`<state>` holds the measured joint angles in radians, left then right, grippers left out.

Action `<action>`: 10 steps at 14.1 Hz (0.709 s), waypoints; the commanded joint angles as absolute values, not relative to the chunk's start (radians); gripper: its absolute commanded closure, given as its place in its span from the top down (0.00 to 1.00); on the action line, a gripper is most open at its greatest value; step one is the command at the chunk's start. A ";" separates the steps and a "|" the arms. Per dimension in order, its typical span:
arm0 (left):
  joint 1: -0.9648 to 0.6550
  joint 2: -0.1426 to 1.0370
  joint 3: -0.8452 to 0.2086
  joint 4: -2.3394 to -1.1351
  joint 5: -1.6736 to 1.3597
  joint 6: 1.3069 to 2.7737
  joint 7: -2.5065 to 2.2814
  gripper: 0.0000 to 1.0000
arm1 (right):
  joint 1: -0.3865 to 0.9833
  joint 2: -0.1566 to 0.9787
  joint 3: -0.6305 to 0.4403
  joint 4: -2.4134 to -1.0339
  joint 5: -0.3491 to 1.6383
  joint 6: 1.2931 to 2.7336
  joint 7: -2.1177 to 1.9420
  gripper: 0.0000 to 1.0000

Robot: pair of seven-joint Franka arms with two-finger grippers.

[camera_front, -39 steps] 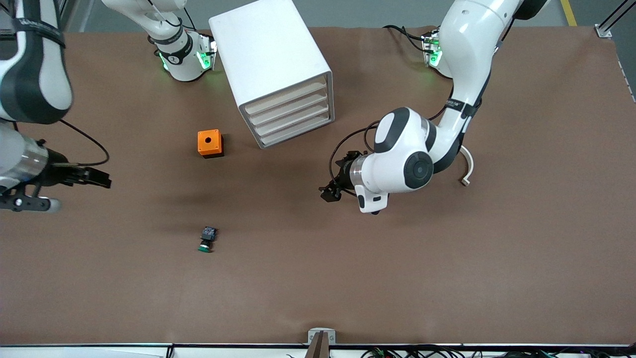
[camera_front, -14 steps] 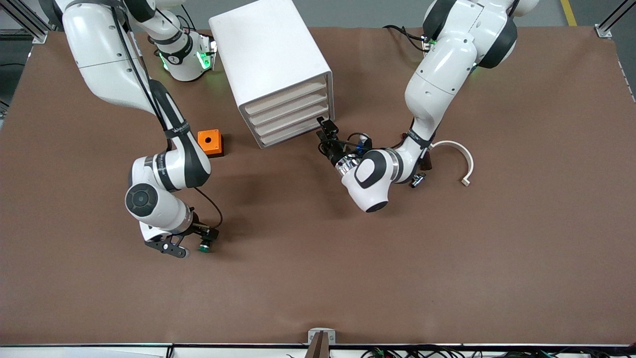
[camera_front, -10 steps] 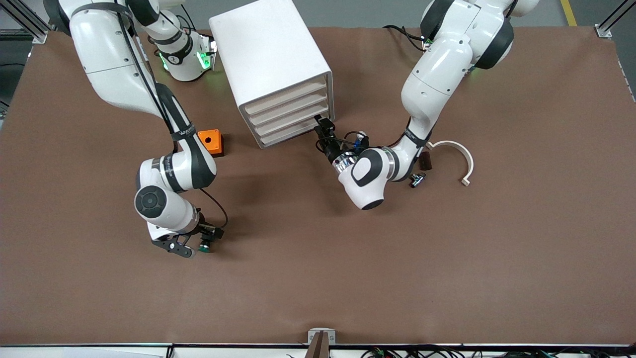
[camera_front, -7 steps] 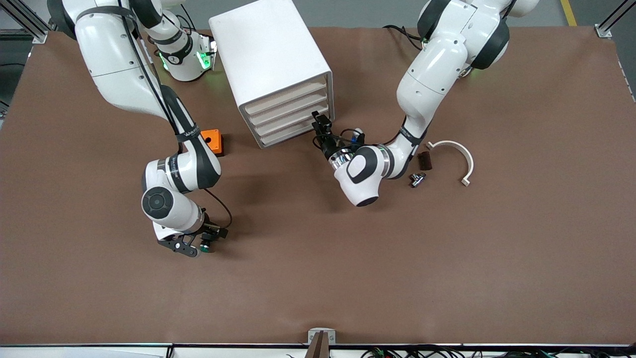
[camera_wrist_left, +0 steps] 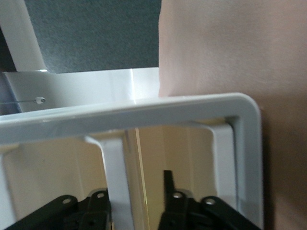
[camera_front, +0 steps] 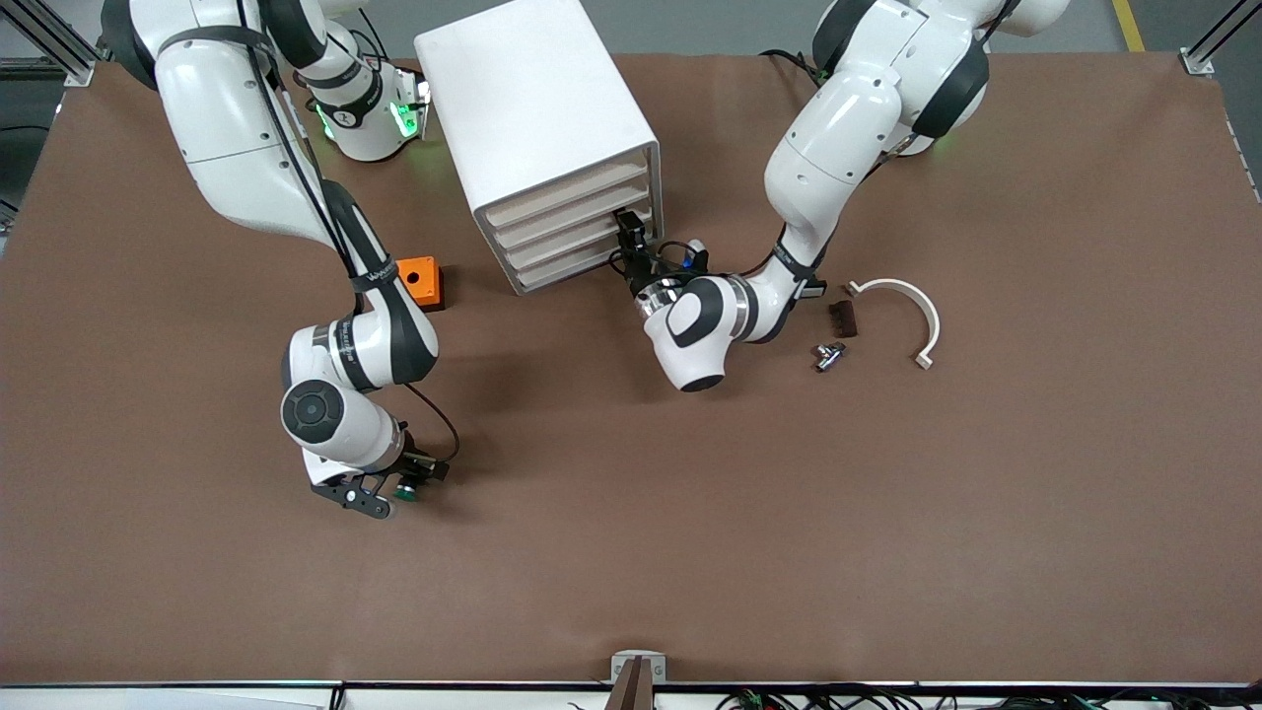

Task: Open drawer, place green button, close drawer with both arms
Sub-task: 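Lift the green button with the right gripper while the left gripper holds the drawer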

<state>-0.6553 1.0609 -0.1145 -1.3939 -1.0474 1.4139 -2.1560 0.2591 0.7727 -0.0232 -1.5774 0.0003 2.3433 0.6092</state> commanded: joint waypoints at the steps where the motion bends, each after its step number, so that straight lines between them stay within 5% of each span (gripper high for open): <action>1: -0.669 1.081 -0.112 -1.373 -1.065 1.393 -2.172 0.21 | 0.256 0.796 -0.020 -1.548 -0.009 2.336 0.603 0.48; 2: -0.669 1.081 -0.112 -1.373 -1.063 1.391 -2.172 0.17 | 0.255 0.796 -0.020 -1.548 -0.008 2.336 0.601 0.34; 4: -0.667 1.081 -0.112 -1.373 -1.065 1.391 -2.174 0.12 | 0.252 0.796 -0.020 -1.548 -0.005 2.336 0.603 0.26; 6: -0.660 1.081 -0.112 -1.371 -1.068 1.390 -2.174 0.08 | 0.253 0.793 -0.020 -1.546 0.008 2.333 0.609 0.08; 10: -0.629 1.078 -0.110 -1.371 -1.089 1.390 -2.175 0.07 | 0.259 0.776 -0.017 -1.493 0.014 2.234 0.615 0.00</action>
